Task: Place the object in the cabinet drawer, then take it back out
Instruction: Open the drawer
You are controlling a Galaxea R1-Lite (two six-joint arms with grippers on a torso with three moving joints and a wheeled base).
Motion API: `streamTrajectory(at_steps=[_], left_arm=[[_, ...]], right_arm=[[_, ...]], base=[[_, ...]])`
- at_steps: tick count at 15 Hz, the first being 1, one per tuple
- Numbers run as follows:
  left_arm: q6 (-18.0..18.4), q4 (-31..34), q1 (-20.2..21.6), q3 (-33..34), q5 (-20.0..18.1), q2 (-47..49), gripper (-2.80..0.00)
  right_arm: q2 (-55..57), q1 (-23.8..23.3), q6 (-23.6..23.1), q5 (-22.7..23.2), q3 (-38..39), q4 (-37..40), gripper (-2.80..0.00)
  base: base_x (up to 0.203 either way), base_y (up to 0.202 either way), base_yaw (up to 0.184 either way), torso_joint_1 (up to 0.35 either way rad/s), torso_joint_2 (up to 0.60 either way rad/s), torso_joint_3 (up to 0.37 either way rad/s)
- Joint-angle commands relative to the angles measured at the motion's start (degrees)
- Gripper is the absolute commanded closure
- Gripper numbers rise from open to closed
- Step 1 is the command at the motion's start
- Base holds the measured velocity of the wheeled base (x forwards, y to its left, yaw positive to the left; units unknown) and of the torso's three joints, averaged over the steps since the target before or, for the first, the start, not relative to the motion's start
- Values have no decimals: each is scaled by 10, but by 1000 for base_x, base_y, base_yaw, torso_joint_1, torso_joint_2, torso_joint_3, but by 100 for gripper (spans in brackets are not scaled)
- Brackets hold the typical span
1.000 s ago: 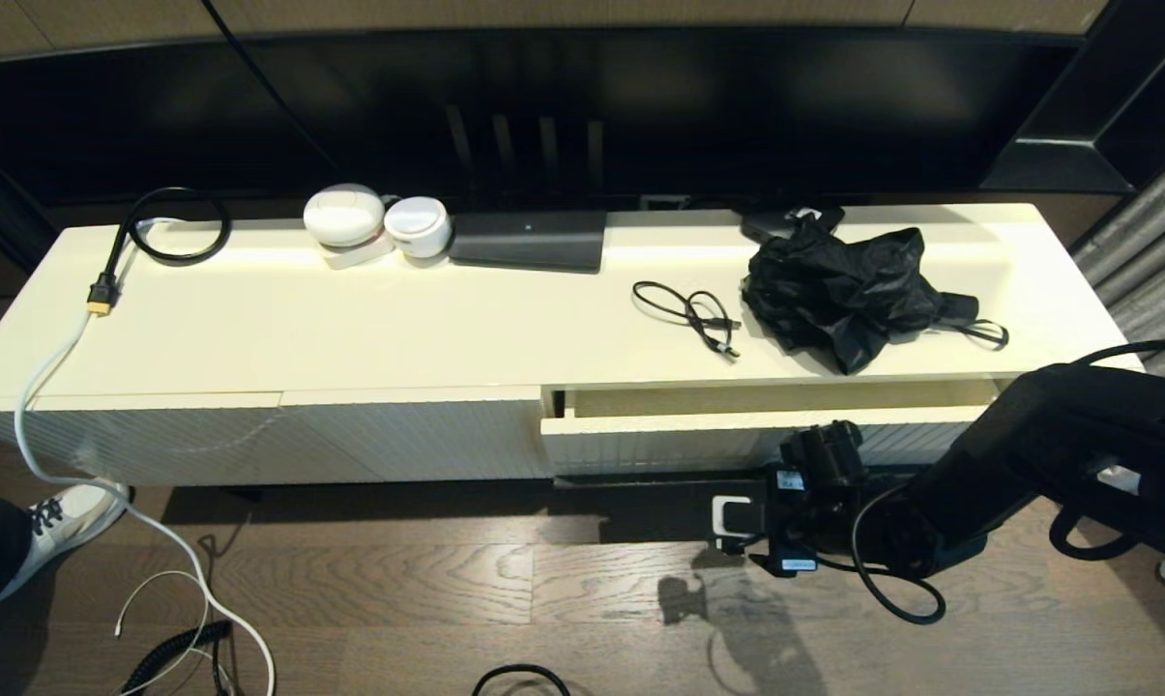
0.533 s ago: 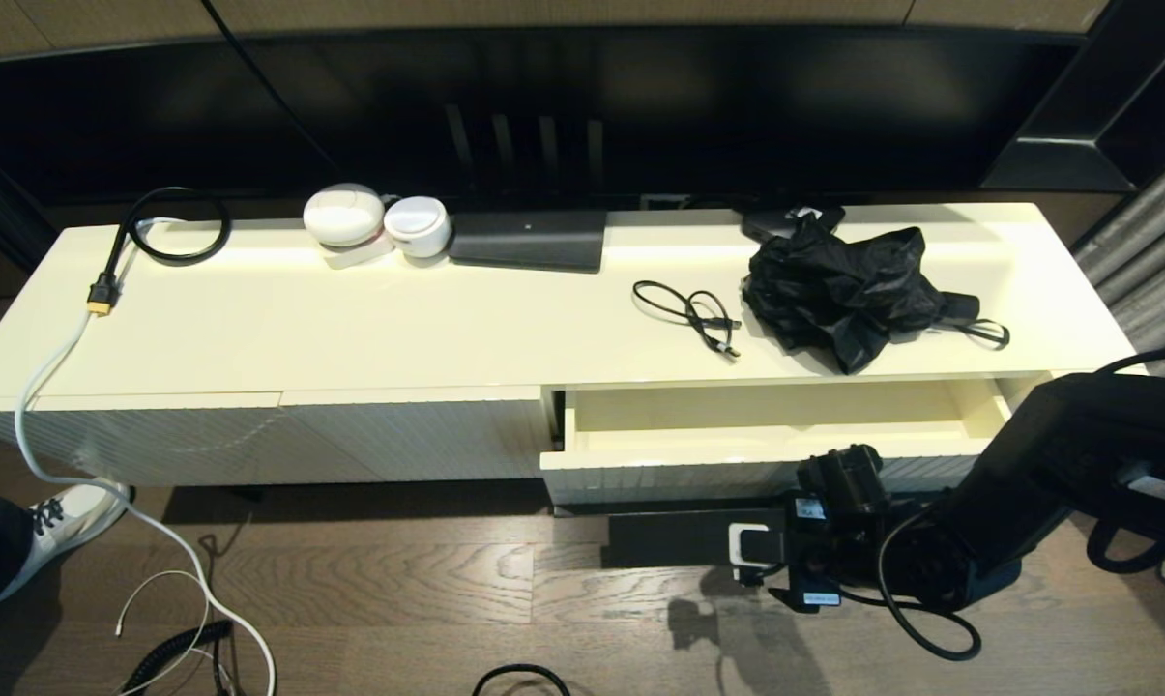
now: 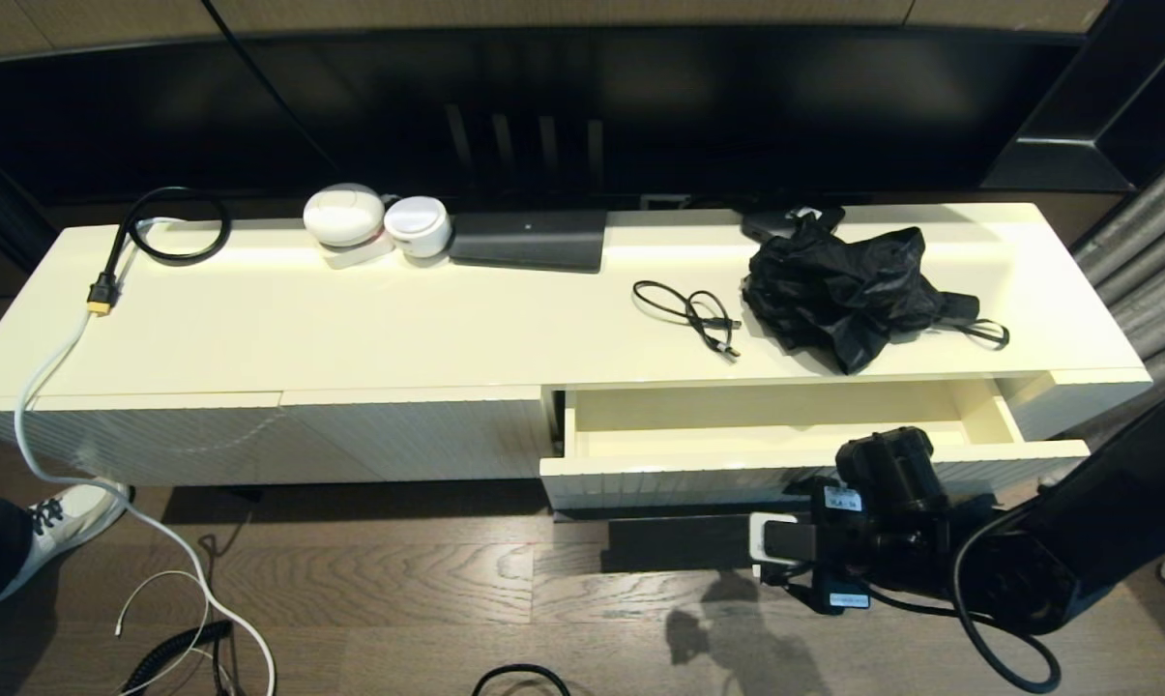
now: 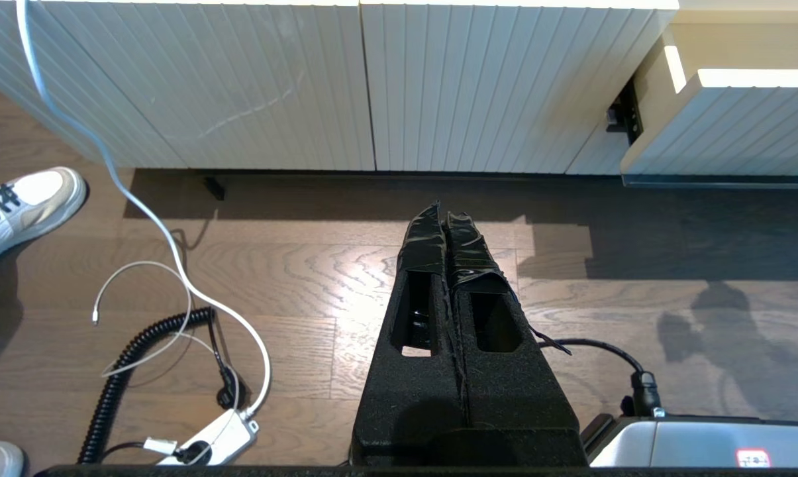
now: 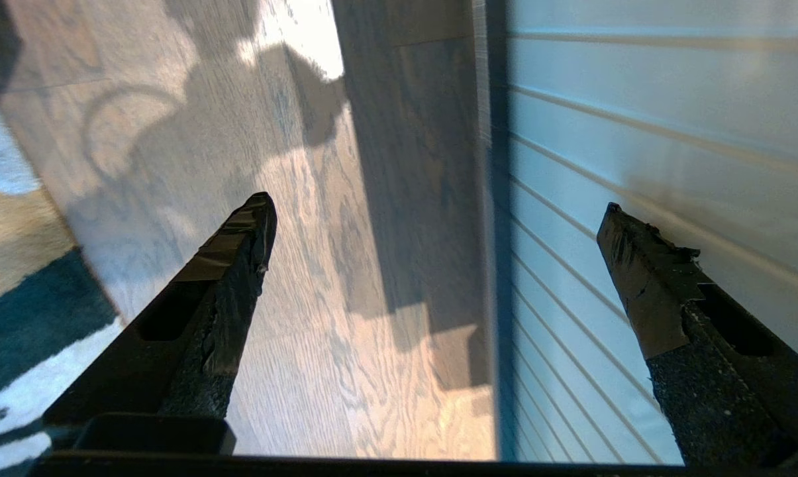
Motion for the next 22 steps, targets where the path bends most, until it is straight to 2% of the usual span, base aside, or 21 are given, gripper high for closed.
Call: streamTrajectory(at_steps=[1,4,5,8,11,15,19,22], left_arm=[[0,0,0,0,0,0,0],[0,0,0,1,0,0,0],[0,0,1,0,0,0,0],[0,0,0,0,0,0,0],[0,0,0,0,0,0,0],[0,0,0,0,0,0,0],[0,0,1,1,0,0,0],[0,0,0,1,0,0,0]], right_arm=[[-104,12,-2,0,22,22,-280],[-221,28,12,0,35,107,-280],[-259,33,24,0,34,146,0],[-338,44,49,-2,8,295,0],[-369,45,52,-3,-37,367,0],[-354,41,53,-3,-80,381,0],[-287,39,52,-5,-116,370,0],[-217,38,50,-24,-138,320,0]], base=[[0,0,0,0,0,0],[0,0,0,0,0,0],[0,0,0,0,0,0],[0,0,0,0,0,0],[0,0,0,0,0,0],[0,0,0,0,0,0],[0,0,0,0,0,0],[0,0,0,0,0,0]])
